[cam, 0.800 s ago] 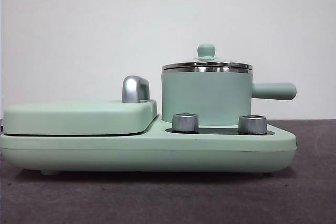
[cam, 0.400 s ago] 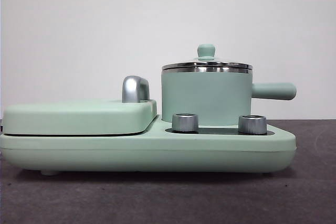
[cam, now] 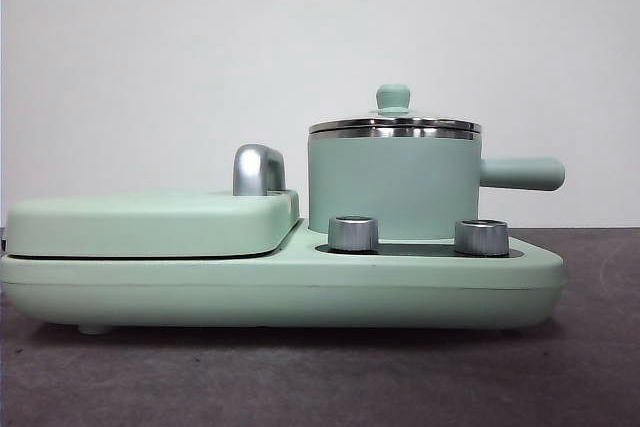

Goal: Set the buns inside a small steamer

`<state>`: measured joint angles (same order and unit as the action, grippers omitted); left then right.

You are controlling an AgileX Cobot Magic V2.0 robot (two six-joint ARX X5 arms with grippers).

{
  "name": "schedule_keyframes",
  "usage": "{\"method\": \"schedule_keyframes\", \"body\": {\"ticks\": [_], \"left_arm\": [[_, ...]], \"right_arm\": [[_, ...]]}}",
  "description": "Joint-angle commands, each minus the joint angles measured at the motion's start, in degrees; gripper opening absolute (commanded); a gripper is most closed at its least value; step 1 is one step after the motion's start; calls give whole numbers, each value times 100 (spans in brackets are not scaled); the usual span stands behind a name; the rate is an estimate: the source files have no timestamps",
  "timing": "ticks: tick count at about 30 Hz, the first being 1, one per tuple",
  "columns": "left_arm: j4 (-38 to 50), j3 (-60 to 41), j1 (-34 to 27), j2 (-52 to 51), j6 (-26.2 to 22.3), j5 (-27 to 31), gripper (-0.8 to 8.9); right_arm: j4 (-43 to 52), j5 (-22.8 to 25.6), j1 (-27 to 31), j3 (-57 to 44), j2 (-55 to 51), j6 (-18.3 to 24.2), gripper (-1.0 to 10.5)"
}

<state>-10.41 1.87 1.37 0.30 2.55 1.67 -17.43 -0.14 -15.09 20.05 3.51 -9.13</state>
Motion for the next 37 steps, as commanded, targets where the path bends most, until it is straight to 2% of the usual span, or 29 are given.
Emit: {"method": "schedule_keyframes", "body": {"ticks": [1,8,12,20,27,29,37], "left_arm": [[15,-114,0,-9,-39,28,17],[15,-114,-2,-9,-39,28,17],[15,-114,0,-9,-39,28,17],[15,-114,0,-9,-39,28,16],[13,-114,-2,-9,-39,28,16],[13,-114,-2,-9,-39,28,16],[13,-111,-2,-9,-39,28,16]], "right_arm": [[468,22,450,-452,-103,127,21],[479,24,1158,-857,-227,127,21],[826,59,1449,-1027,-229,199,20],[1895,-186,1681,-1873,-232,769,20],[1202,-197,1679,-1937,-330,879,20],[737,-195,1679,-1937,-330,876,20],[837,-131,1679,-1937,-330,809,20]]}}
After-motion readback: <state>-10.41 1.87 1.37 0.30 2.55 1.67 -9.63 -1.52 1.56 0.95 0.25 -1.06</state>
